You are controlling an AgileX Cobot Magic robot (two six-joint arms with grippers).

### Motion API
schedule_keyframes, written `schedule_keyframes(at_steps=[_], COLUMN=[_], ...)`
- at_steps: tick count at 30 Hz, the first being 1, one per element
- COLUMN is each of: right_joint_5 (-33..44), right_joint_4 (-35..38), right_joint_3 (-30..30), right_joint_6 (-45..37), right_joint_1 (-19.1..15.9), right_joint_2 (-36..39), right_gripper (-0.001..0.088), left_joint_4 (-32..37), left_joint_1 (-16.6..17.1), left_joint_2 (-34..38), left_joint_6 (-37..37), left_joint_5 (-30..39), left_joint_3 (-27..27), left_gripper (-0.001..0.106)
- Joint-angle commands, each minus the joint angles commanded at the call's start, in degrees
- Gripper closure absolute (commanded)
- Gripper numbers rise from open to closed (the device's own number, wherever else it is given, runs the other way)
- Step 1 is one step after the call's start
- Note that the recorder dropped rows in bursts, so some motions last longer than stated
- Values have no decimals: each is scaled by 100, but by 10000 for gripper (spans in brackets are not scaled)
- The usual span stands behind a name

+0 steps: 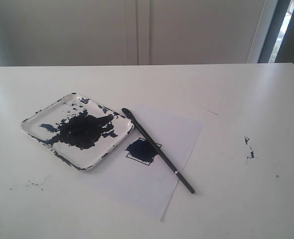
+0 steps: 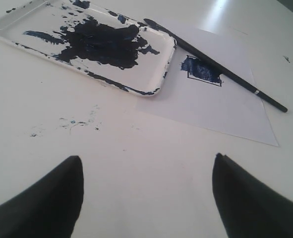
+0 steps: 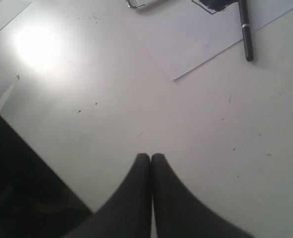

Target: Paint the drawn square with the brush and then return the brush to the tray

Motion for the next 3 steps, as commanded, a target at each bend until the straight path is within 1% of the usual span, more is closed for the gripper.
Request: schedule_keyframes(at_steps=[3], right_joint_5=[0], right_joint_4=[0], right_joint_3=[0], right_joint_6=[0], right_joint_1=[0], right_joint_2=[0], right_gripper=[868], left_joint_4=[0], left_joint_1=[0], left_joint_2=[0], left_joint_6=[0], left_joint_5=[0], left_joint_3=[0], left_gripper=[304])
